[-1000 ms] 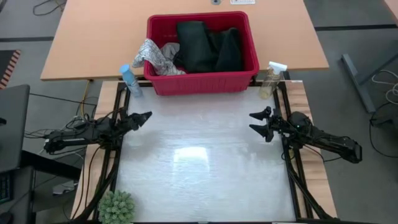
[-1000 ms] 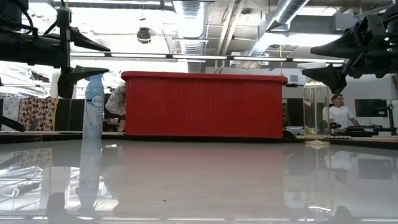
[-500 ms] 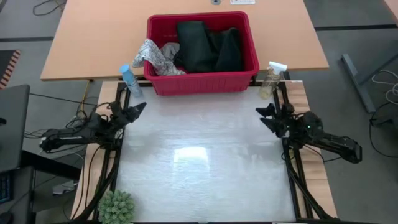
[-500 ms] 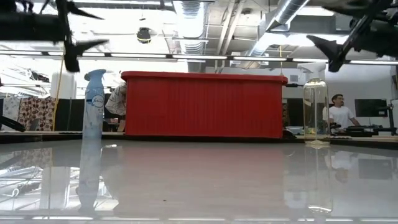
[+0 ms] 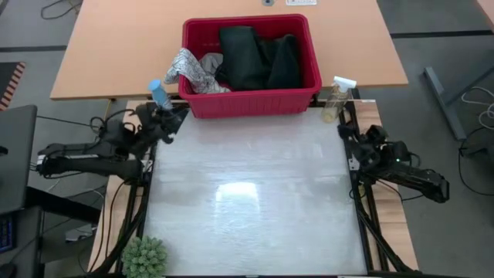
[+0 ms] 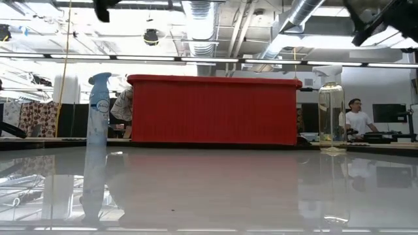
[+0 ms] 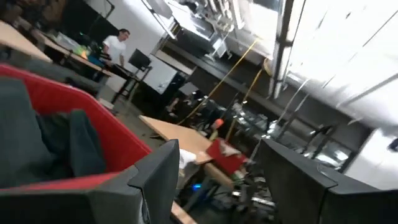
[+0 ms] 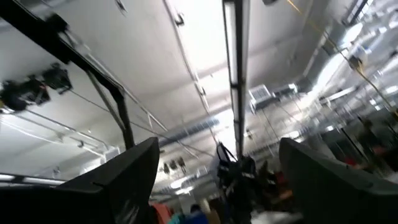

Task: Fold laundry
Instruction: Fold the white-patterned shirt

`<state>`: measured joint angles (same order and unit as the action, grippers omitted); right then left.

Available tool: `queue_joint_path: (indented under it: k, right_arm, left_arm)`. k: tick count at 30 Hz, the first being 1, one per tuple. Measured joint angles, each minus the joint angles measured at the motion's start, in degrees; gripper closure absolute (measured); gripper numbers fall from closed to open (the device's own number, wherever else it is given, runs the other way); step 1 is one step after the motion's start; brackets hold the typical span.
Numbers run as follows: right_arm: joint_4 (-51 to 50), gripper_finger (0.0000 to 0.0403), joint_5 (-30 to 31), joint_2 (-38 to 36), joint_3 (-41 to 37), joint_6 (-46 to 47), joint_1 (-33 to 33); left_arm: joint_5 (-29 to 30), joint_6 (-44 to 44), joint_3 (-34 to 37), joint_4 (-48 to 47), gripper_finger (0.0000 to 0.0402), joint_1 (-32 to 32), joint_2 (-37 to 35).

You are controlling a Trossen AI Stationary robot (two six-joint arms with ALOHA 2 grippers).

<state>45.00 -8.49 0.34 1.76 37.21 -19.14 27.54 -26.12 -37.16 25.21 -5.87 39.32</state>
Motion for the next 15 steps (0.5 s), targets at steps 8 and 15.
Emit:
queue_joint_path:
  k: [8, 15]
  right_arm:
    - [9.5, 0.0049, -0.1, 0.0, 0.1, -0.2, 0.0]
    - [8.9, 0.0049, -0.7, 0.0, 0.1, 1.5, 0.4]
  left_arm:
    - [4.4, 2.7, -8.4, -3.3, 0.0189, 0.0, 9.1]
    - [4.5, 2.9, -8.4, -3.6, 0.0189, 0.0, 11.4]
